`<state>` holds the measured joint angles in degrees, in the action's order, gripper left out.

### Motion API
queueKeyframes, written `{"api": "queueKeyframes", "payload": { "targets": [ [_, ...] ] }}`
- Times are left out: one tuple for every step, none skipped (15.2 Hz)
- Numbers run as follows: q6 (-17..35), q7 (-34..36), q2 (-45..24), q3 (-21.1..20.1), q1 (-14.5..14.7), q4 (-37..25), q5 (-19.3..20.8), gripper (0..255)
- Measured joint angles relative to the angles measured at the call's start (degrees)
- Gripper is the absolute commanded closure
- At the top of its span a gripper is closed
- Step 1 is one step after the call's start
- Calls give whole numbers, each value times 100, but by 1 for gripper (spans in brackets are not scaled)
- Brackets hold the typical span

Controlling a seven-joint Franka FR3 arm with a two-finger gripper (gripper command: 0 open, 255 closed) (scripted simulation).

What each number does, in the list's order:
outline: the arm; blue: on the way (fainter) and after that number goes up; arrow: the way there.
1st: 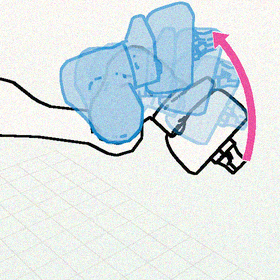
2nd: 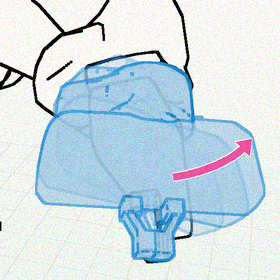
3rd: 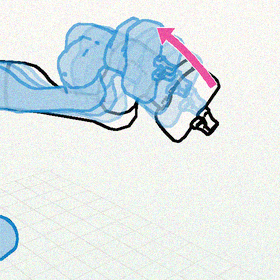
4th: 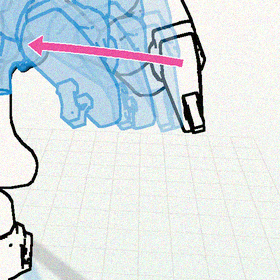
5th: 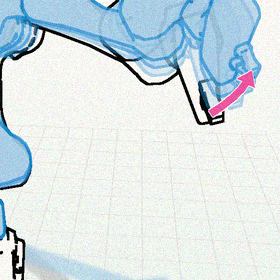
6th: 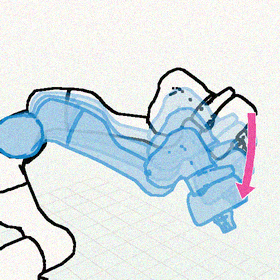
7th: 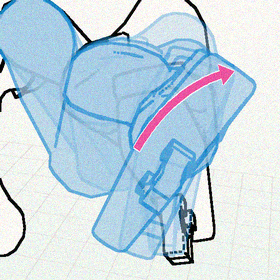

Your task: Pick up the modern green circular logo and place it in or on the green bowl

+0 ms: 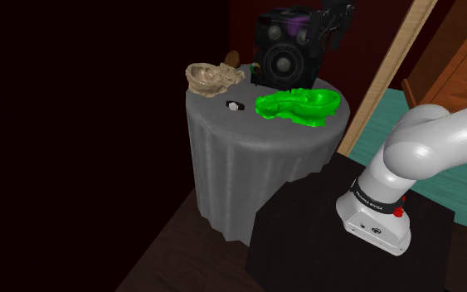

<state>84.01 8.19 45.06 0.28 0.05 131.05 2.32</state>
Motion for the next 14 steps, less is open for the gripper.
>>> {"api": "queueKeyframes", "payload": {
  "targets": [
    [0, 0, 0, 0, 0, 0, 0, 0],
    [120, 116, -21, -106, -14, 65, 35, 0],
    [307, 302, -63, -269, -39, 156, 95, 0],
    [504, 520, -107, -453, -74, 246, 177, 0],
    [723, 742, -157, -631, -123, 356, 285, 0],
    [984, 989, -258, -824, -179, 469, 403, 0],
    [1204, 1270, -408, -1046, -238, 493, 522, 0],
    [1399, 1501, -515, -1204, -328, 539, 688, 0],
    [1590, 1771, -663, -1400, -415, 563, 854, 0],
    [1780, 2062, -777, -1595, -503, 632, 1028, 0],
    [1976, 2371, -982, -1800, -621, 630, 1229, 0],
    [2181, 2712, -1202, -2017, -744, 647, 1446, 0],
    [2281, 3066, -1418, -2246, -867, 589, 1670, 0],
    [2374, 3396, -1601, -2435, -1005, 558, 1919, 0]
  ]
}}
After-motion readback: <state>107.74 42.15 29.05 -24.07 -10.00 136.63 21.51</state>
